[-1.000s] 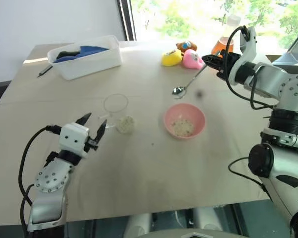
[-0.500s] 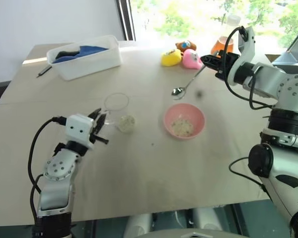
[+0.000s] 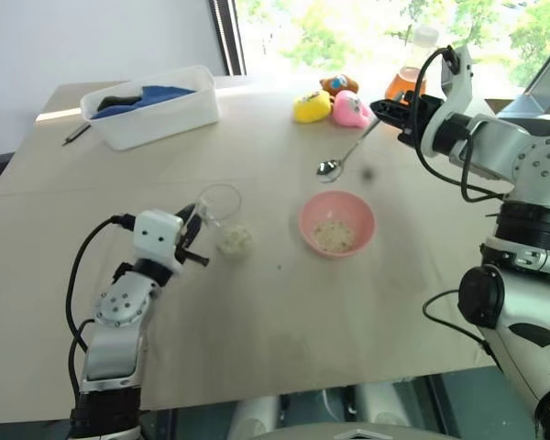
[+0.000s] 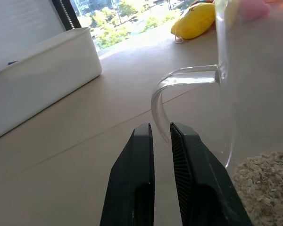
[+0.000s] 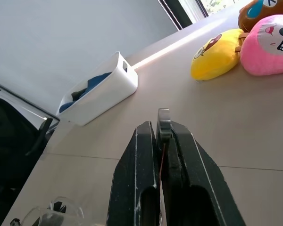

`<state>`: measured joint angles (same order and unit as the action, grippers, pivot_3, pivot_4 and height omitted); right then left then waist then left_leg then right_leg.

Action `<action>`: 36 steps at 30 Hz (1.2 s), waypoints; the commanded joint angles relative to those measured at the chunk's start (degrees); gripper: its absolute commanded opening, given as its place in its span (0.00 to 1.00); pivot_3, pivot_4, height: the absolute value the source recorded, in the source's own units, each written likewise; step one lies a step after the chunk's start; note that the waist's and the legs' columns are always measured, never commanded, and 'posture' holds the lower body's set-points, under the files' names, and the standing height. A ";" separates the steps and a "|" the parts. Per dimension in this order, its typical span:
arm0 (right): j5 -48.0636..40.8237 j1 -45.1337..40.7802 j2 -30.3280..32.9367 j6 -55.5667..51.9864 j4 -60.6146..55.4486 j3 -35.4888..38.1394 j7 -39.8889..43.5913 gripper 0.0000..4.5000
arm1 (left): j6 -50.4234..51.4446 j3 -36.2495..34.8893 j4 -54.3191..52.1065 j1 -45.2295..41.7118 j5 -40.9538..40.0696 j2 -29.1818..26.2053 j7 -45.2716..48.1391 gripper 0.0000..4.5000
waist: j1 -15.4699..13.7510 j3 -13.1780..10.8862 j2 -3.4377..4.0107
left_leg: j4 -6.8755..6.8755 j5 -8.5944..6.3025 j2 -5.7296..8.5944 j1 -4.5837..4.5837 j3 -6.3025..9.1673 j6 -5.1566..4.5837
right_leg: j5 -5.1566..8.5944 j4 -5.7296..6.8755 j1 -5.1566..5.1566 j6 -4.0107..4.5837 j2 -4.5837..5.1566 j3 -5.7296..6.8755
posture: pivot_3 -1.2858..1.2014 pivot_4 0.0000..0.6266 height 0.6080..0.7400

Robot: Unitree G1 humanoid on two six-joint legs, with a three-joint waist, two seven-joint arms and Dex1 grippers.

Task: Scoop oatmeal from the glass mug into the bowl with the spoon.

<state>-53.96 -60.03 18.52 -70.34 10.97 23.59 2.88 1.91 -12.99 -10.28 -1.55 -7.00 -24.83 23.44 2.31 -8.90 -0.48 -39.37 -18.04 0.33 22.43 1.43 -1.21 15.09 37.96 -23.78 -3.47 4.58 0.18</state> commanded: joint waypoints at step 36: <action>-1.43 0.32 -0.22 0.71 -5.62 1.94 -0.16 0.00 | -5.56 1.54 14.28 -12.69 -4.21 -4.40 9.86 0.85 | 0.19 0.00 0.01 | 0.00 0.01 0.07 0.00 0.03 0.01 | 0.00 0.03 0.00 0.00 -0.01 0.03 | 0.52 0.24 1.00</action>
<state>-54.05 -59.27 18.06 -70.29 8.47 24.35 2.74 -2.06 -11.63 3.93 -12.90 -10.77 -28.77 32.44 2.50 -8.89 -0.47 -39.37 -18.03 0.40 22.43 1.45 -1.20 15.09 37.99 -23.78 -3.47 4.58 0.21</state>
